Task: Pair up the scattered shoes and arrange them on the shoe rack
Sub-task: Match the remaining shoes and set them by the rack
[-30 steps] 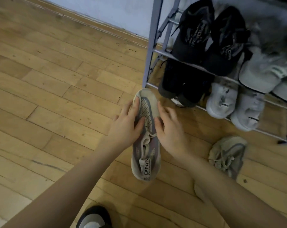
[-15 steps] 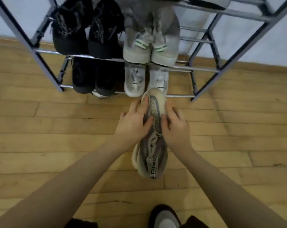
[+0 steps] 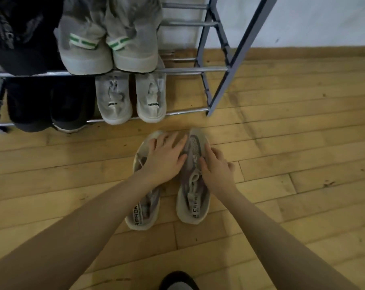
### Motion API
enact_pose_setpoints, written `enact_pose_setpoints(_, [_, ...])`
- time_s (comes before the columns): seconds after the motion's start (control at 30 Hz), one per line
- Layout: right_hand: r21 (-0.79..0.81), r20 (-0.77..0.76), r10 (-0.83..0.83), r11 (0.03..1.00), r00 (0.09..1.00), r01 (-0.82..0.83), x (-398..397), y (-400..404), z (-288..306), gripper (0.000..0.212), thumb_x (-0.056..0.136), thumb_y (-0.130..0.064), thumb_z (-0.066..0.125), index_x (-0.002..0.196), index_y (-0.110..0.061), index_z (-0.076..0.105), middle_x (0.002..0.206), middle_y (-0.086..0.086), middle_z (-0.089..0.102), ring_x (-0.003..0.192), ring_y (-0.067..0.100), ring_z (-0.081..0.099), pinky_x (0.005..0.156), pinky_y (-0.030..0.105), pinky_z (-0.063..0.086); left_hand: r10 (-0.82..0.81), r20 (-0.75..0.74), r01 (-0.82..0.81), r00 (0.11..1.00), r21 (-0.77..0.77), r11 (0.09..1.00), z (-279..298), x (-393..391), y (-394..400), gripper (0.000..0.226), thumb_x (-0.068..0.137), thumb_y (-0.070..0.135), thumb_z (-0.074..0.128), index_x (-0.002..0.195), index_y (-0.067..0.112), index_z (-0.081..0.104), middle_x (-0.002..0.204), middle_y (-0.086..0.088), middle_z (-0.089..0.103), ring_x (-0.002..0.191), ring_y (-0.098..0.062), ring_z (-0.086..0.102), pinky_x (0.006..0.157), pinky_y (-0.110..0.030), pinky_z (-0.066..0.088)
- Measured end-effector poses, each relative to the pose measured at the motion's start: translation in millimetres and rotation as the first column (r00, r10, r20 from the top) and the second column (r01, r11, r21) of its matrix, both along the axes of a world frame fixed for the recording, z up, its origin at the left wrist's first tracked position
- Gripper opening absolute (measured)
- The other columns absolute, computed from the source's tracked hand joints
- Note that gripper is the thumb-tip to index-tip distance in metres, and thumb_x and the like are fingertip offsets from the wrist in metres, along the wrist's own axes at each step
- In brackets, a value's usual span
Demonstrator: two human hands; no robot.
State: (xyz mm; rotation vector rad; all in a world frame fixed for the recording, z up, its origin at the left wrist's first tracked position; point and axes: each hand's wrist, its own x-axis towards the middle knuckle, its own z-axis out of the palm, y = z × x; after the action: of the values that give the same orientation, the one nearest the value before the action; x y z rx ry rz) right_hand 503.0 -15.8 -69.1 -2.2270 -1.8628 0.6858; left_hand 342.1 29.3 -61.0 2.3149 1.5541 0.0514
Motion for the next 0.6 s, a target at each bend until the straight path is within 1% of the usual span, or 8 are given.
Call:
enact_pose_setpoints(0.07, [-0.059, 0.051, 0.027, 0.998, 0.998, -0.024, 1, 0, -6, 0.051, 0.098, -0.045, 0.026, 0.147, -0.031, 0.02, 0.151, 0.005, 0.028, 0.132, 0.027, 0.033, 0.106, 0.045, 0.019, 0.012, -0.029, -0.014, 1.0, -0.061, 0.998, -6, -4, -3, 0.056, 0.097, 0.043, 0.03, 0.148, 0.028, 0.012, 0.155, -0.007, 0.011, 0.138, -0.03, 0.008, 0.108, -0.046, 0.009])
enact_pose_setpoints(0.2, [0.007, 0.057, 0.064, 0.998, 0.996, -0.064, -4, -17, 0, 0.049, 0.098, -0.046, 0.031, 0.145, -0.037, 0.024, 0.155, 0.007, 0.019, 0.139, 0.031, 0.019, 0.11, 0.046, 0.013, 0.062, -0.025, -0.064, 0.998, -0.082, 0.995, -10, -15, -17, 0.056, 0.096, 0.044, 0.032, 0.147, 0.032, 0.011, 0.156, -0.007, 0.006, 0.14, -0.031, 0.006, 0.11, -0.048, 0.011])
enact_pose_setpoints(0.27, [0.037, 0.046, 0.109, 0.993, 0.993, -0.111, -10, -32, 3, 0.048, 0.097, -0.049, 0.031, 0.144, -0.039, 0.028, 0.155, 0.007, 0.019, 0.139, 0.031, 0.018, 0.11, 0.047, 0.014, 0.092, -0.007, -0.093, 0.996, -0.094, 0.991, -7, -19, -25, 0.057, 0.096, 0.044, 0.034, 0.147, 0.034, 0.012, 0.156, -0.005, 0.003, 0.14, -0.031, 0.005, 0.11, -0.049, 0.009])
enact_pose_setpoints(0.33, [0.028, 0.078, 0.173, 0.984, 0.982, -0.176, -15, -45, 4, 0.053, 0.092, -0.057, 0.024, 0.142, -0.041, 0.028, 0.154, 0.007, 0.021, 0.137, 0.034, 0.021, 0.108, 0.05, 0.018, 0.098, 0.005, -0.097, 0.995, -0.113, 0.989, -3, -25, -35, 0.057, 0.095, 0.043, 0.036, 0.146, 0.036, 0.012, 0.157, -0.002, -0.002, 0.14, -0.031, 0.001, 0.111, -0.05, 0.007])
enact_pose_setpoints(0.4, [-0.02, 0.115, 0.234, 0.972, 0.965, -0.234, -18, -58, 3, 0.06, 0.087, -0.063, 0.018, 0.143, -0.044, 0.024, 0.155, 0.009, 0.018, 0.138, 0.036, 0.019, 0.109, 0.052, 0.018, 0.087, 0.001, -0.086, 0.996, -0.119, 0.989, -1, -32, -48, 0.056, 0.094, 0.045, 0.036, 0.145, 0.039, 0.013, 0.157, 0.0, -0.006, 0.141, -0.033, -0.002, 0.112, -0.051, 0.005])
enact_pose_setpoints(0.47, [-0.068, 0.161, 0.275, 0.961, 0.948, -0.268, -20, -71, 0, 0.064, 0.084, -0.068, 0.017, 0.144, -0.047, 0.017, 0.157, 0.008, 0.009, 0.14, 0.037, 0.012, 0.111, 0.053, 0.014, 0.062, -0.019, -0.064, 0.998, -0.108, 0.992, -2, -41, -61, 0.058, 0.092, 0.051, 0.036, 0.145, 0.041, 0.014, 0.156, 0.0, -0.009, 0.141, -0.035, -0.005, 0.112, -0.053, 0.005])
enact_pose_setpoints(0.53, [-0.079, 0.203, 0.278, 0.96, 0.939, -0.267, -22, -84, -5, 0.068, 0.081, -0.074, 0.021, 0.144, -0.048, 0.012, 0.158, 0.009, 0.003, 0.14, 0.041, 0.01, 0.11, 0.055, 0.018, 0.021, -0.062, -0.029, 0.998, -0.126, 0.992, -5, -48, -74, 0.063, 0.088, 0.06, 0.036, 0.144, 0.045, 0.01, 0.155, 0.0, -0.015, 0.14, -0.038, -0.009, 0.112, -0.056, 0.004])
enact_pose_setpoints(0.6, [-0.099, 0.209, 0.244, 0.969, 0.947, -0.228, -24, -92, -7, 0.073, 0.08, -0.075, 0.034, 0.144, -0.049, 0.008, 0.158, 0.011, -0.002, 0.137, 0.044, 0.016, 0.106, 0.055, 0.03, 0.01, -0.117, -0.033, 0.993, -0.196, 0.98, -9, -54, -85, 0.075, 0.082, 0.067, 0.044, 0.142, 0.049, 0.002, 0.153, 0.003, -0.023, 0.138, -0.041, -0.015, 0.109, -0.062, 0.001])
